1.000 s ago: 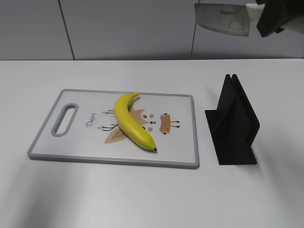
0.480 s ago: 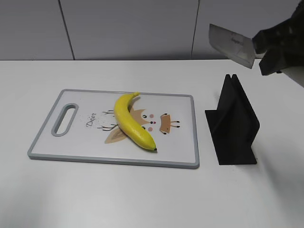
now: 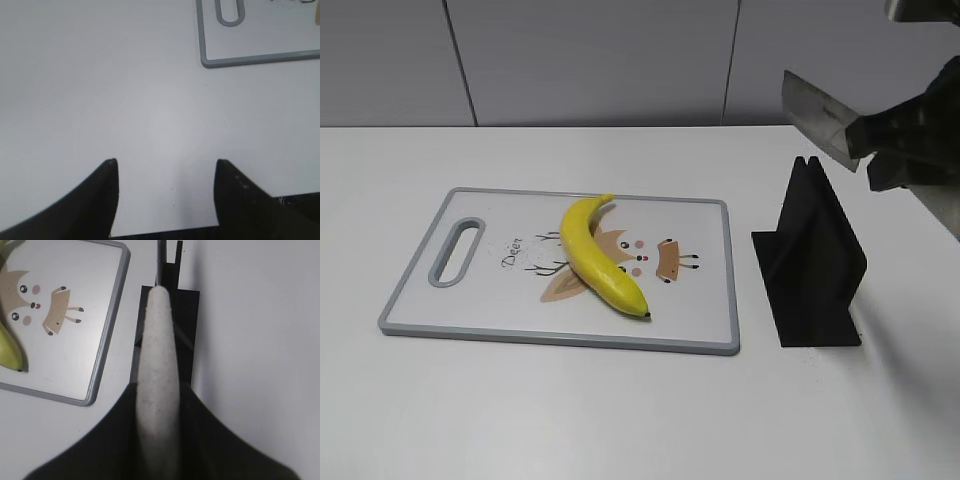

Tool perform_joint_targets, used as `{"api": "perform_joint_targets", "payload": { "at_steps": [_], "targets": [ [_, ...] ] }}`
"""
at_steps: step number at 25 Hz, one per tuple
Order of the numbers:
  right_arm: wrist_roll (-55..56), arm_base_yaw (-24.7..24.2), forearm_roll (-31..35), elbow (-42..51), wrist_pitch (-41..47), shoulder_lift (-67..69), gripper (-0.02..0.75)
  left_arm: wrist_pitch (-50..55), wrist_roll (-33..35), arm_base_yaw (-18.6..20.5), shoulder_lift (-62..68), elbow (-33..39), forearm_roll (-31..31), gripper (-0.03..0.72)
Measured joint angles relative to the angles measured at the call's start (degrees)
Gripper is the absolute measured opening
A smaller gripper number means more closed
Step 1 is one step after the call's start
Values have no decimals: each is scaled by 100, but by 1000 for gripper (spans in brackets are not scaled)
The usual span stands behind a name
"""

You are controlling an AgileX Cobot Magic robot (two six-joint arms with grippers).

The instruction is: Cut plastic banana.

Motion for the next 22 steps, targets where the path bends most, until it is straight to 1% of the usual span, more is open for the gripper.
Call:
{"api": "perform_joint_targets", "payload": {
  "at_steps": [11,14,17,22],
  "targets": [
    [366,0,-327,7,-61,0,178,-34,0,0,-2030,741,-55,580],
    [409,0,-338,7,-61,0,178,-142,0,0,-2576,850,-97,578],
    [430,0,-338,7,-62,0,178,-265,149,0,-3128,932,-204,575],
    [458,0,-314,7,-77,129,178,-305,337,0,-3376,954,-307,574]
  ]
}}
